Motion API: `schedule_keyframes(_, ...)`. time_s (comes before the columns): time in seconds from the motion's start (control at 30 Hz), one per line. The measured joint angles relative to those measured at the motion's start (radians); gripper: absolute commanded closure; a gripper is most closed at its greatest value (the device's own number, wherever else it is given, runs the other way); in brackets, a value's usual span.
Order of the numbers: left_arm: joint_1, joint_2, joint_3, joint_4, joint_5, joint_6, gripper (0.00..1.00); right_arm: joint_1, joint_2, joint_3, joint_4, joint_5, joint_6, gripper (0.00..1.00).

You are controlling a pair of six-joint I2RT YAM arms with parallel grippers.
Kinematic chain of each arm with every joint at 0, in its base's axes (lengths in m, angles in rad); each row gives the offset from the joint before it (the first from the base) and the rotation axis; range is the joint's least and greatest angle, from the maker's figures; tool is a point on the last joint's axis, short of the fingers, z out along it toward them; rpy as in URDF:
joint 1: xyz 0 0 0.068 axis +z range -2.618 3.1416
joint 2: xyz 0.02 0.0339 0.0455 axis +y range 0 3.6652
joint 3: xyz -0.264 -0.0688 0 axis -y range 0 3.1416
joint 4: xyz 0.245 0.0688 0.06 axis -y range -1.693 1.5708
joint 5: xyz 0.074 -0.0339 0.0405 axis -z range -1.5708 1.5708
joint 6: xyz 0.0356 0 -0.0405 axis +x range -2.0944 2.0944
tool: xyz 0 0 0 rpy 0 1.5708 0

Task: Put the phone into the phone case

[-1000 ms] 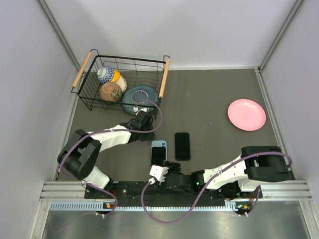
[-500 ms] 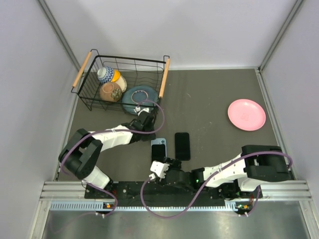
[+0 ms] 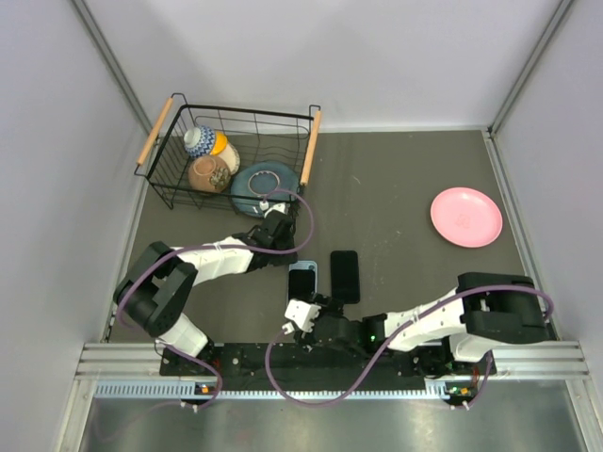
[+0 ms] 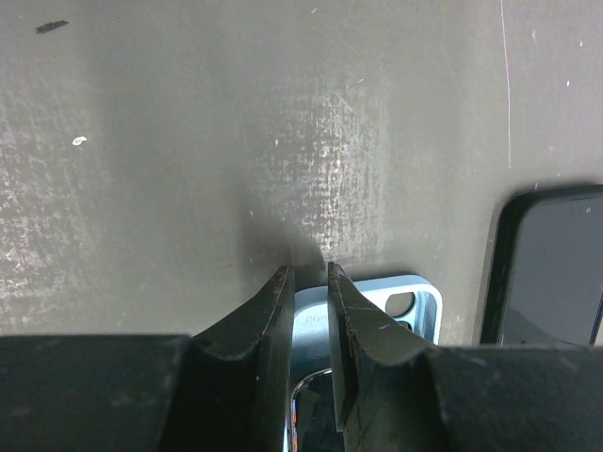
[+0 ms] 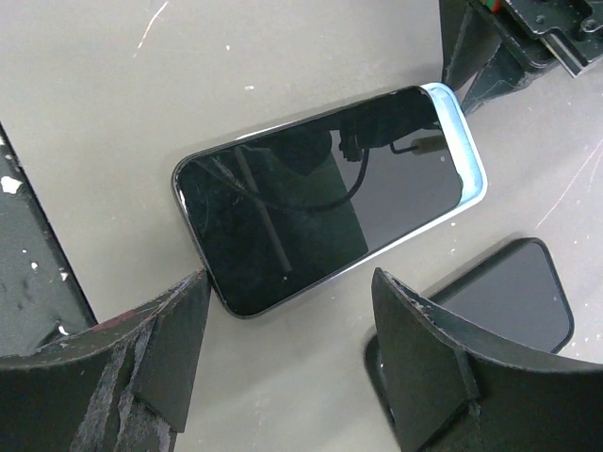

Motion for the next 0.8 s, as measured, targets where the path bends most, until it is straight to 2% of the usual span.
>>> schedule_keyframes(0.17,0.0,0.0,0.0,0.0,-0.002,0.0,0.75,-0.024,-0.017,-0.001,-0.006,0.005,-0.013,0.27)
schedule_keyframes(0.4,-0.003,0.0,-0.002,0.002,-0.009,-0.001,0.73,-0.068,-0.037,-0.001,-0.008,0.005,-0.013,0.28)
schedule_keyframes(0.53,-0.005,-0.004,0.0,-0.003,-0.008,-0.002,0.68,-0.072,-0.053,-0.002,-0.019,0.002,-0.003,0.28)
schedule_keyframes(0.6,-0.007,-0.009,0.006,-0.027,-0.003,-0.002,0.61,-0.074,-0.067,-0.002,-0.019,0.002,0.005,0.28)
schedule_keyframes(0.67,-0.012,-0.018,0.021,-0.077,0.0,0.0,0.54,-0.074,-0.08,-0.002,-0.021,0.002,0.016,0.27)
schedule_keyframes(0.8,-0.017,-0.037,0.059,-0.216,-0.017,0.006,0.49,-0.075,-0.135,-0.02,-0.032,-0.011,0.05,0.27)
